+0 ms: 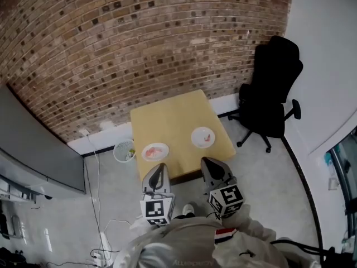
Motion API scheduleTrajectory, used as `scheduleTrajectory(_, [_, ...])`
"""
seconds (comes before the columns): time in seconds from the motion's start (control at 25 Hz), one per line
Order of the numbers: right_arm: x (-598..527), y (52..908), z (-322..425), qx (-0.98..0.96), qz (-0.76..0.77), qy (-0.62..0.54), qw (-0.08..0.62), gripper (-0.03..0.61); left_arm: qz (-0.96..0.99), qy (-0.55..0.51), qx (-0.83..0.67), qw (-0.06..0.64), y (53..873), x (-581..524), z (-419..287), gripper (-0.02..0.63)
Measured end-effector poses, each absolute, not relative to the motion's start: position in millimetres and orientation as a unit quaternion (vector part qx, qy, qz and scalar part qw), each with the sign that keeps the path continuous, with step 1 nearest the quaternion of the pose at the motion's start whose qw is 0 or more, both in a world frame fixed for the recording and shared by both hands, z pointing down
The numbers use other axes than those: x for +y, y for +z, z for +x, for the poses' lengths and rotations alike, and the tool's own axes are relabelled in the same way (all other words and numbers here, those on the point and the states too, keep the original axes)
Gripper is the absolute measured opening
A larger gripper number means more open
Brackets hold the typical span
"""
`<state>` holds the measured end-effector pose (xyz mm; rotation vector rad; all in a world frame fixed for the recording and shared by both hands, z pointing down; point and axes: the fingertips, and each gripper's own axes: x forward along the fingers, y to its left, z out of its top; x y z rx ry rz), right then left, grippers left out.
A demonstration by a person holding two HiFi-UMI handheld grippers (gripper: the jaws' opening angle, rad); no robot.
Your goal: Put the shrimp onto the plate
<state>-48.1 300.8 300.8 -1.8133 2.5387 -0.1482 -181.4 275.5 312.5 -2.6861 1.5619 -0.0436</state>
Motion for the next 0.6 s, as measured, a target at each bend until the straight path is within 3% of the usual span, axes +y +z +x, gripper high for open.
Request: scheduleTrajectory(0.6, [162,320,-61,0.822,-0.563,-0.082,-0.015,0.025,-0.855,-0.048,0.516,-0.029,341,142,-188,0.012])
